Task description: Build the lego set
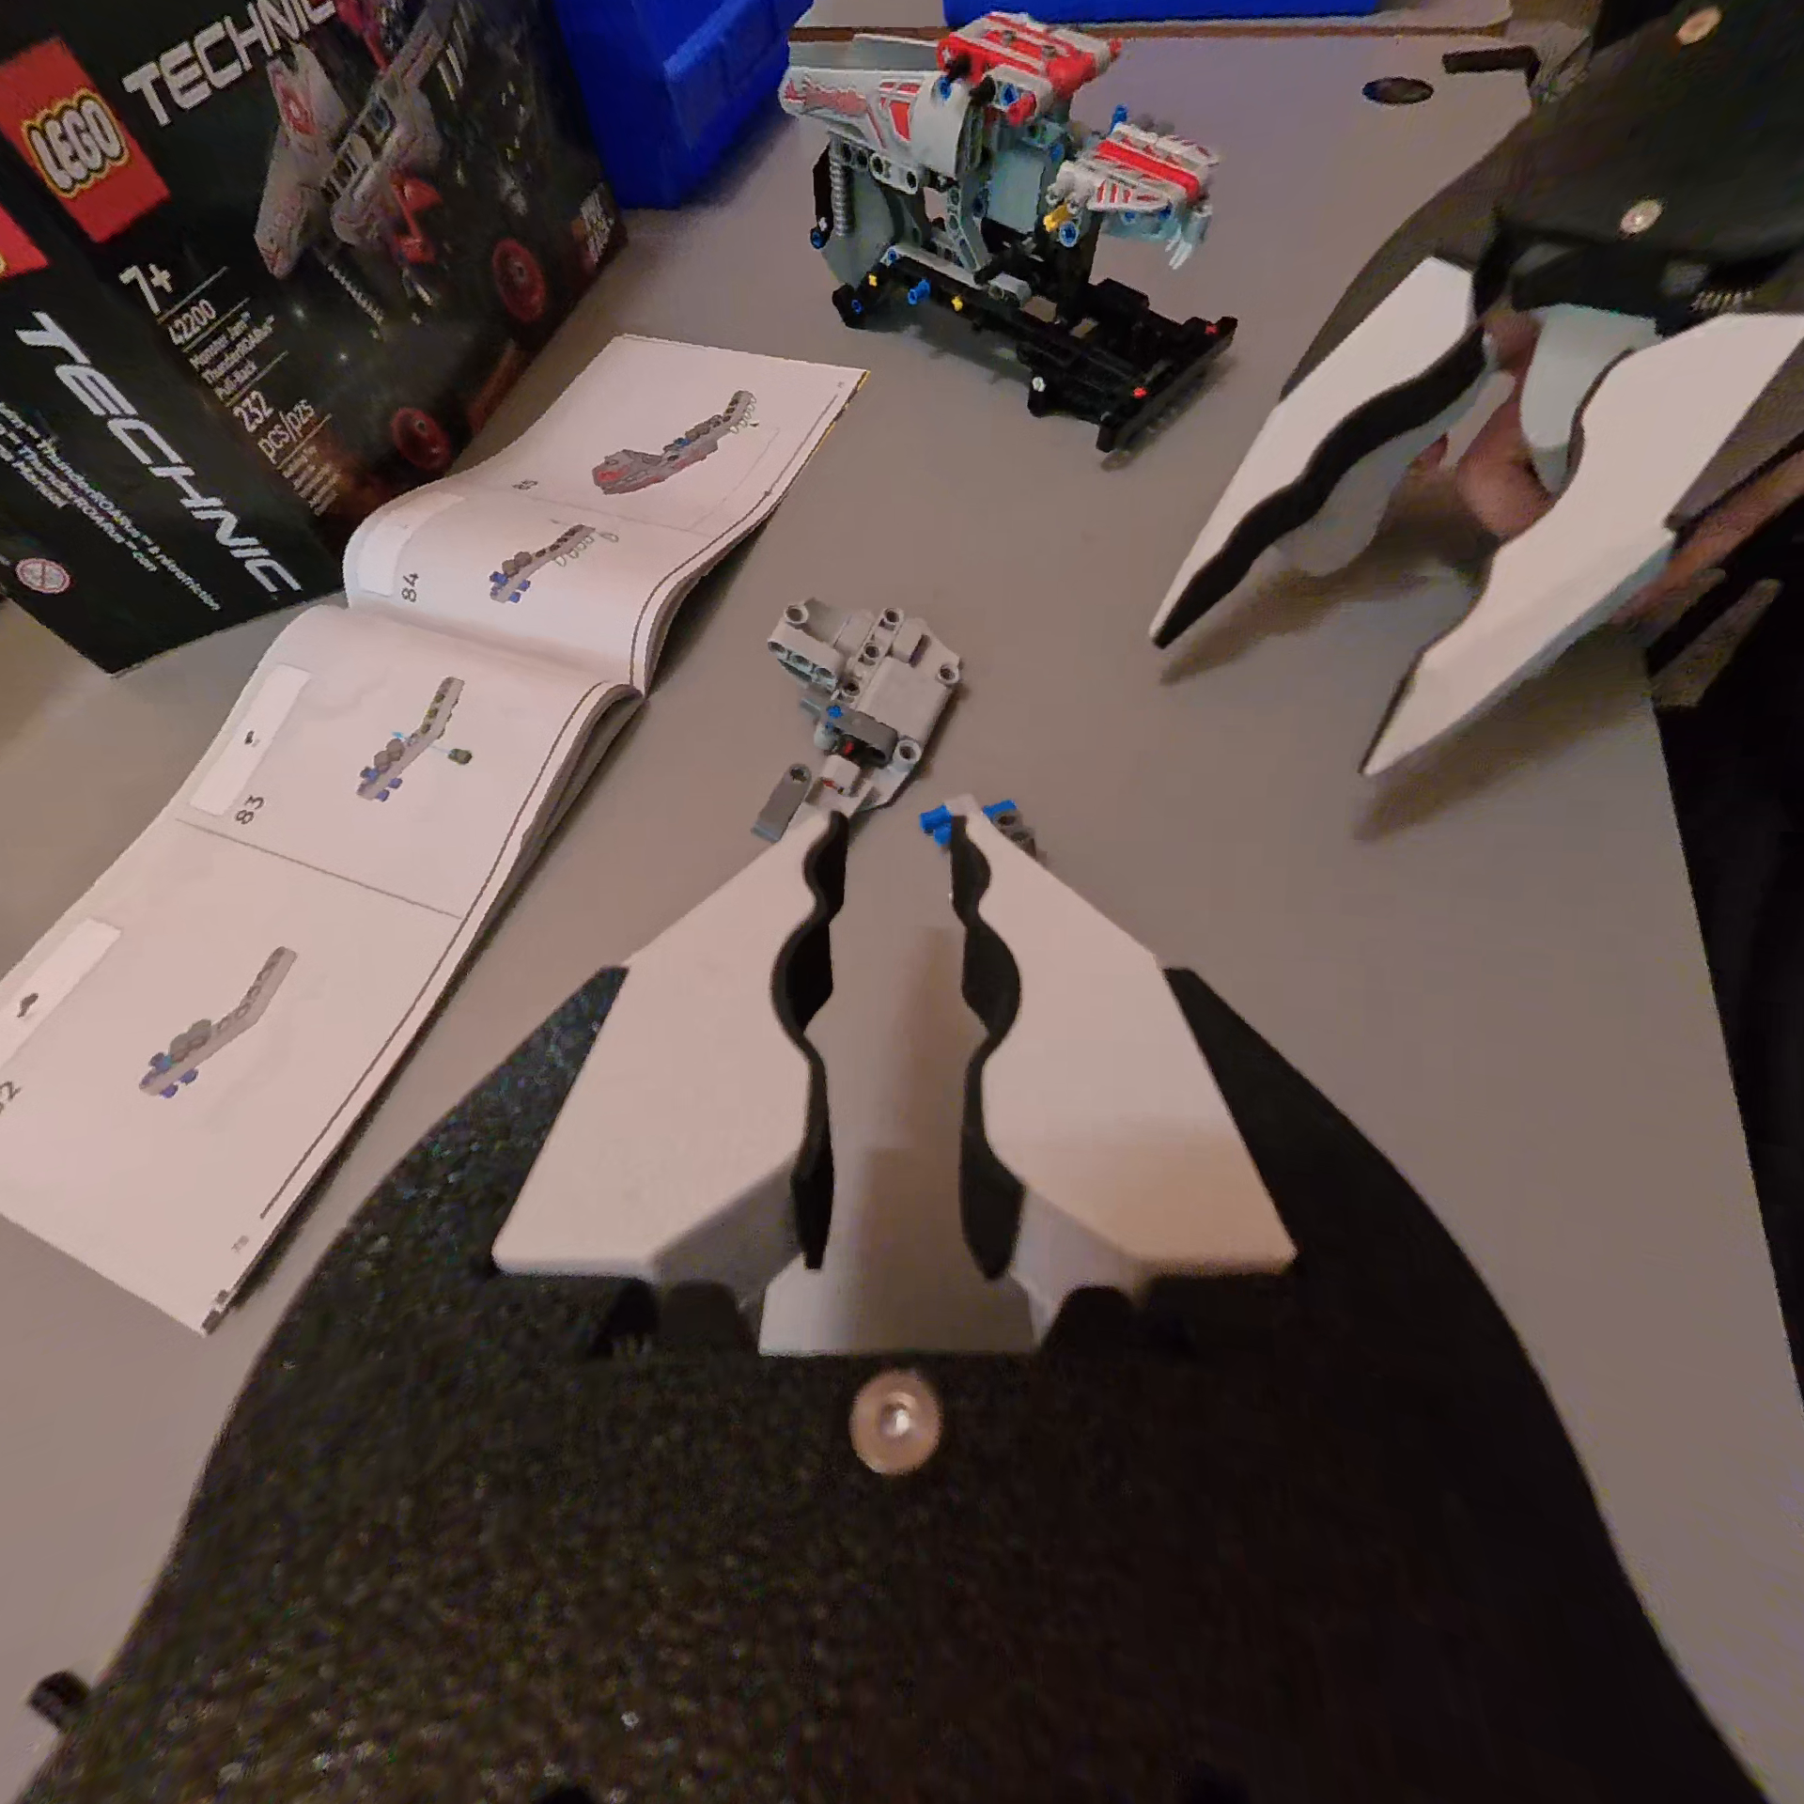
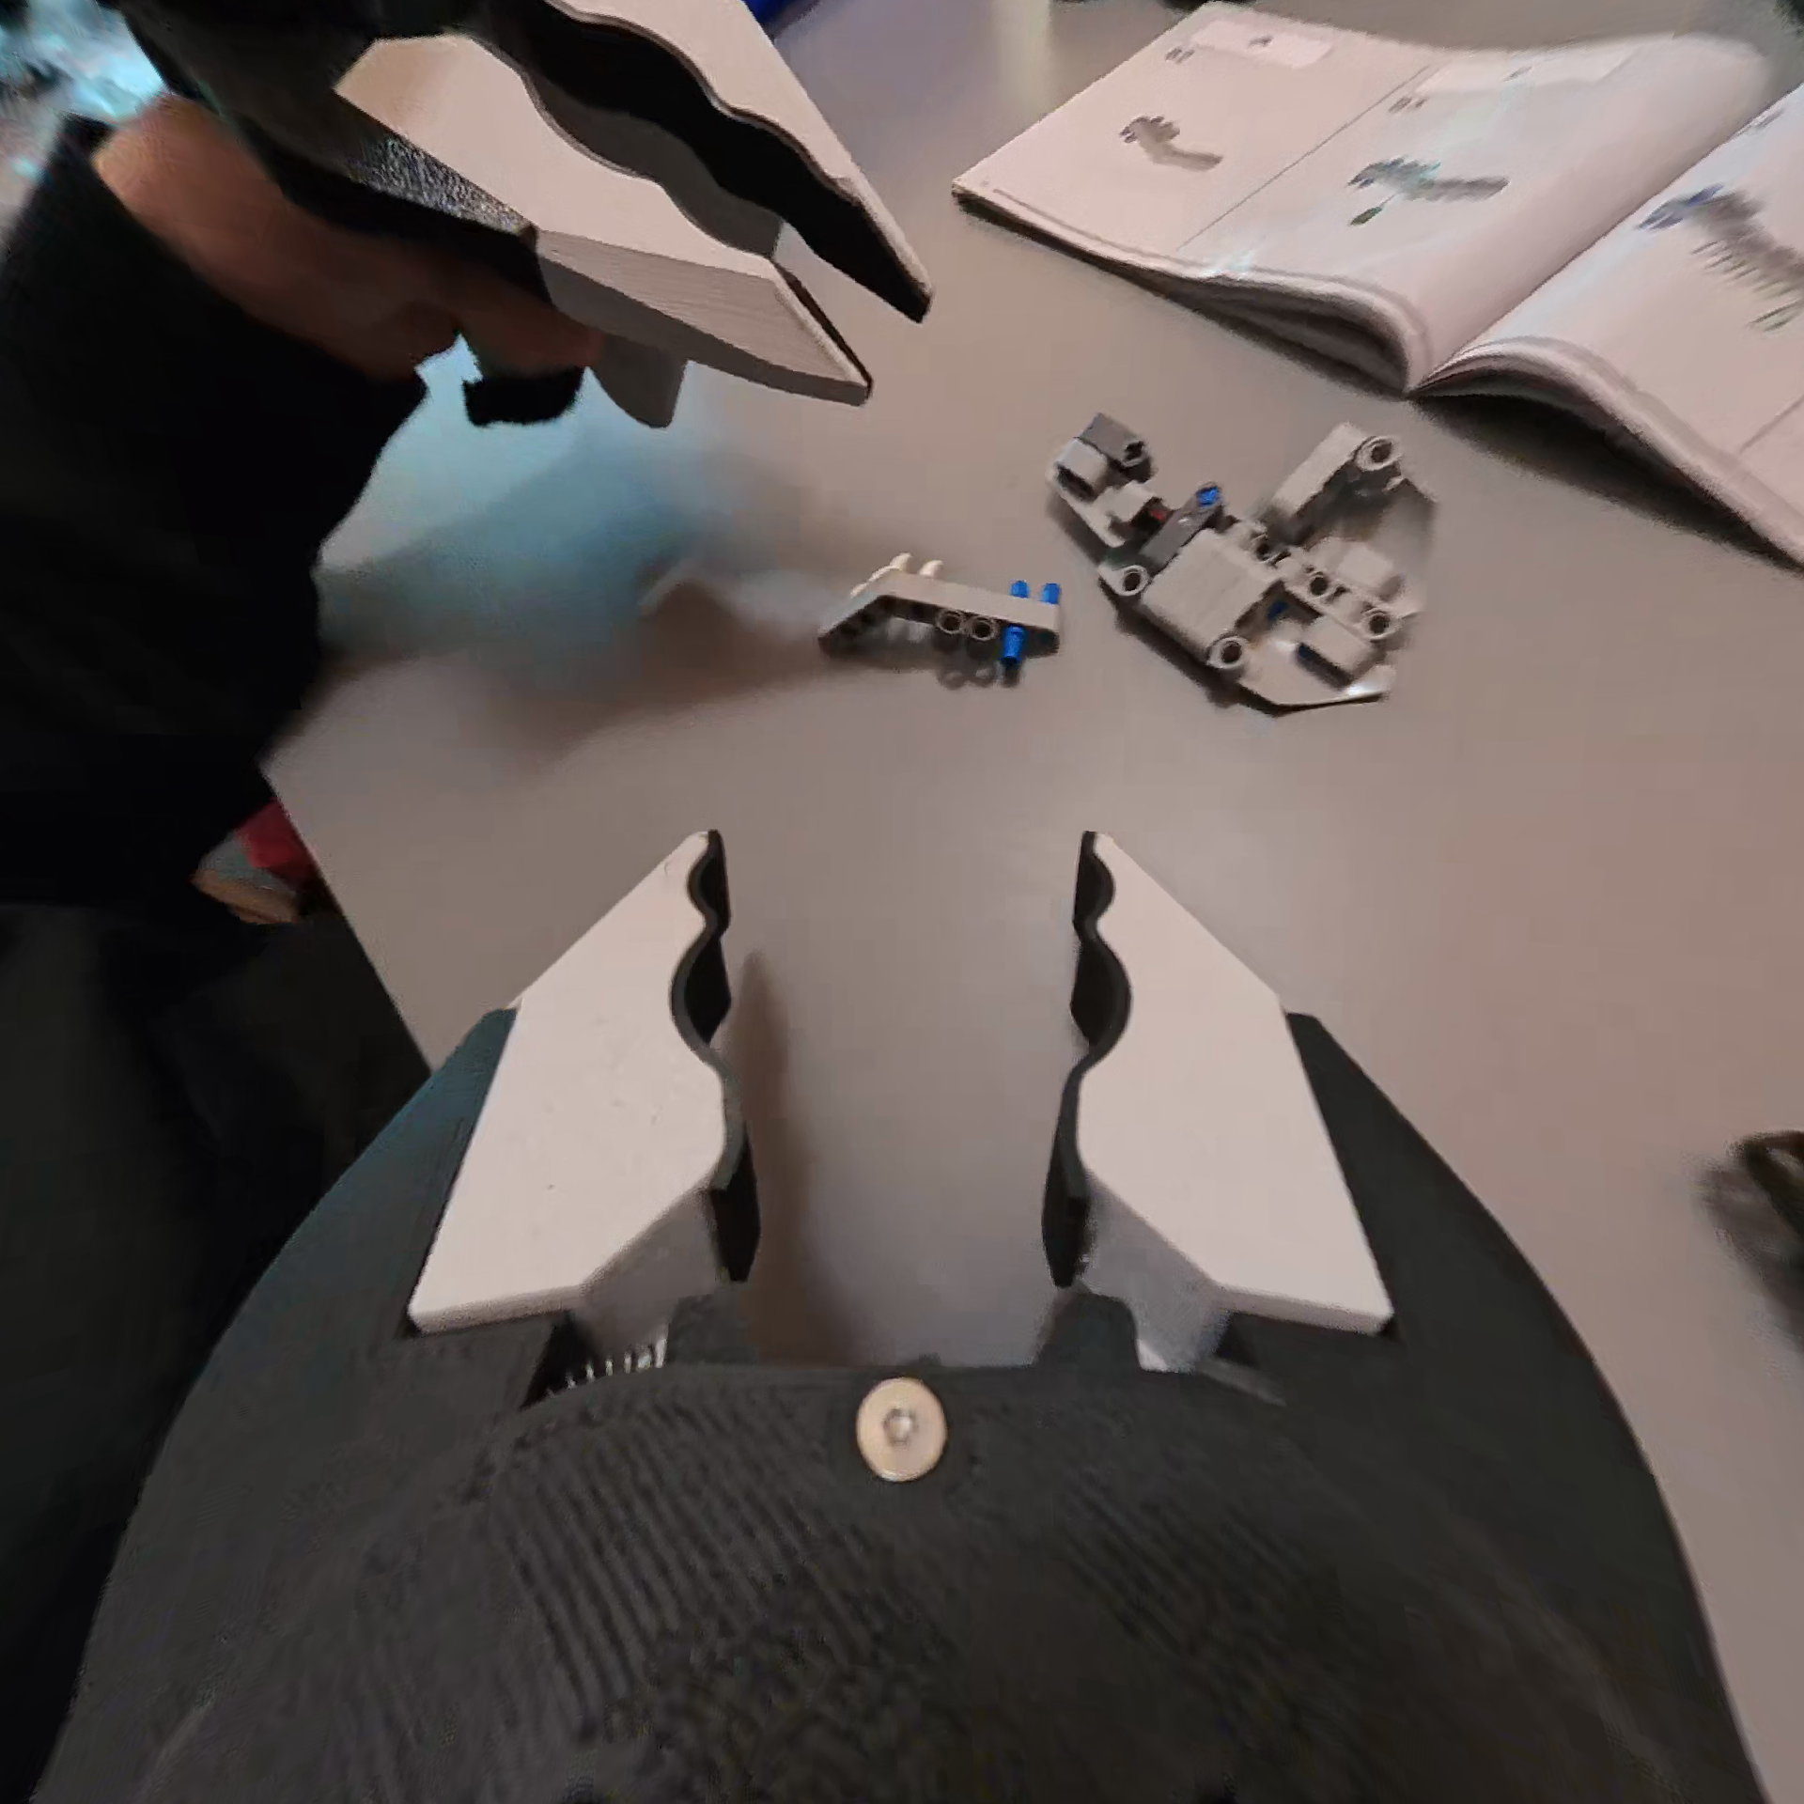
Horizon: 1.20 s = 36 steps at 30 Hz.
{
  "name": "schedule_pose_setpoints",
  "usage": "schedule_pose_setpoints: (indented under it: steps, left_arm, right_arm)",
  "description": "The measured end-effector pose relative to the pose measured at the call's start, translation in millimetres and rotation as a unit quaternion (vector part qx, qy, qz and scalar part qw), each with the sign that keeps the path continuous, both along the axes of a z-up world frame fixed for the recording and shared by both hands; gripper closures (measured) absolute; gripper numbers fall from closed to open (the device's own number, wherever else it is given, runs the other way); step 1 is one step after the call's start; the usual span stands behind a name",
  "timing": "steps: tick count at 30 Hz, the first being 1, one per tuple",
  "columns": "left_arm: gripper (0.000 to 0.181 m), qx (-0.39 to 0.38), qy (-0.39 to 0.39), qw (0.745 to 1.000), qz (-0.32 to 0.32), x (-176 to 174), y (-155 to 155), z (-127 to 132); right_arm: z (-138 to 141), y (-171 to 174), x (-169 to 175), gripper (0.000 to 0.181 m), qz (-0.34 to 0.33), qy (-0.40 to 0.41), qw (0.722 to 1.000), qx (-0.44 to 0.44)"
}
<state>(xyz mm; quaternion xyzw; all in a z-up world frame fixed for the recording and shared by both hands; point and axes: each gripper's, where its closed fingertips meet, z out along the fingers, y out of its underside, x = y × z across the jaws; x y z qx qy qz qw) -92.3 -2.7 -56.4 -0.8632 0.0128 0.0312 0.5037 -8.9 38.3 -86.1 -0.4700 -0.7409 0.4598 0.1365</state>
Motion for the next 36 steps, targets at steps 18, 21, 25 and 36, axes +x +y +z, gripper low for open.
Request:
schedule_pose_setpoints:
  steps: [18,21,25,36]
  left_arm:
    - [0.144,0.065,0.008,0.995,0.073,-75.0,42.7,21.9]
    - [0.12,0.074,0.033,0.992,0.101,-97.4,46.0,25.3]
    - [0.078,0.078,0.063,0.985,0.143,-116.9,46.5,22.1]
    - [0.067,0.093,0.245,0.921,0.287,-155.6,17.6,30.4]
  right_arm:
    - [-23.9,33.3,-40.9,0.123,0.021,0.001,0.992,0.124]
    - [-23.8,32.8,-49.9,0.128,0.026,0.002,0.992,0.122]
    - [-24.5,31.8,-60.4,0.13,0.036,0.009,0.99,0.134]
    - [-24.8,28.2,-76.4,0.13,0.053,0.012,0.99,0.133]
